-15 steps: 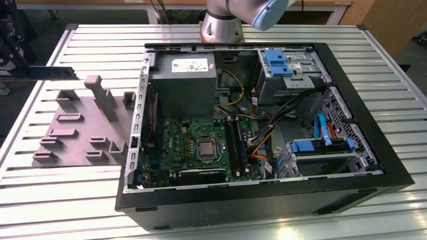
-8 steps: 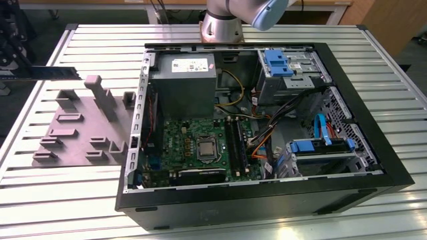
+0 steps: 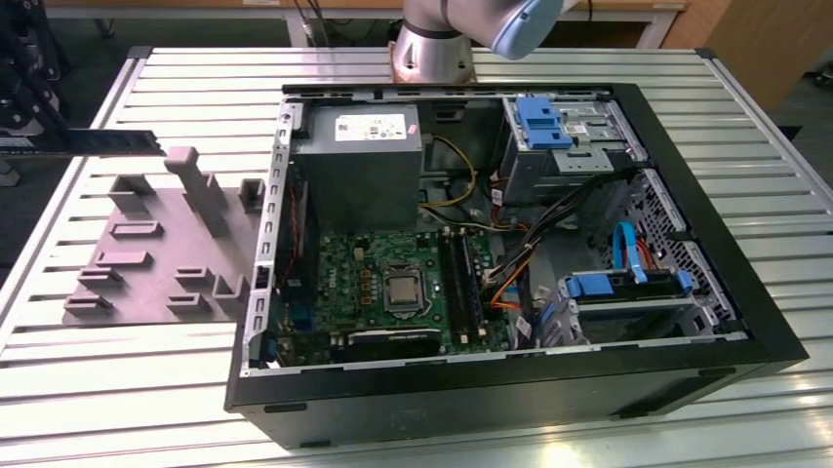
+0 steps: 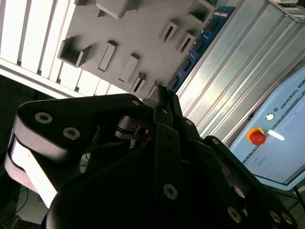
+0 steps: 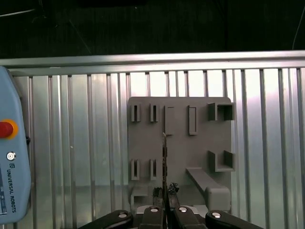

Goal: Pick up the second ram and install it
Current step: 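Pick up the second ram and move it above second insertion slot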

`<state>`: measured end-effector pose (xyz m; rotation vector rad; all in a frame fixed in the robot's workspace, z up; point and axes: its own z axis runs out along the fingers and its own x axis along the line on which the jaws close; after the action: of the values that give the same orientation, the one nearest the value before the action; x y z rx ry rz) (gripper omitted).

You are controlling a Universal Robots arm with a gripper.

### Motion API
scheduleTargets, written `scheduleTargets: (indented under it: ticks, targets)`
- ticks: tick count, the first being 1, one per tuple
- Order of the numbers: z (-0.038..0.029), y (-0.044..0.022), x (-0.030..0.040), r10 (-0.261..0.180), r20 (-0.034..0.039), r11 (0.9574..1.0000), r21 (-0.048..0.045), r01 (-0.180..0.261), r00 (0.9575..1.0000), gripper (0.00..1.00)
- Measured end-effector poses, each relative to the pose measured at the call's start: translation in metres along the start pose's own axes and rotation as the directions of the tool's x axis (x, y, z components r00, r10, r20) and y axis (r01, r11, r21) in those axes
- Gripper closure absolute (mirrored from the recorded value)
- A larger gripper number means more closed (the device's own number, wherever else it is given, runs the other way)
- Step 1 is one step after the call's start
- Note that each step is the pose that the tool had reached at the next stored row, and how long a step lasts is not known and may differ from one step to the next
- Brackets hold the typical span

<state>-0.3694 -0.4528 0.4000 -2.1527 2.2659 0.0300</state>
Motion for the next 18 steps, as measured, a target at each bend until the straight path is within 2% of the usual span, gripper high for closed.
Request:
scheduleTargets:
  ticks: [18]
  targets:
    - [0.0001, -0.0065, -0.0003, 0.0, 0.0001, 1.0, 0.0001, 0.0, 1.0, 0.86]
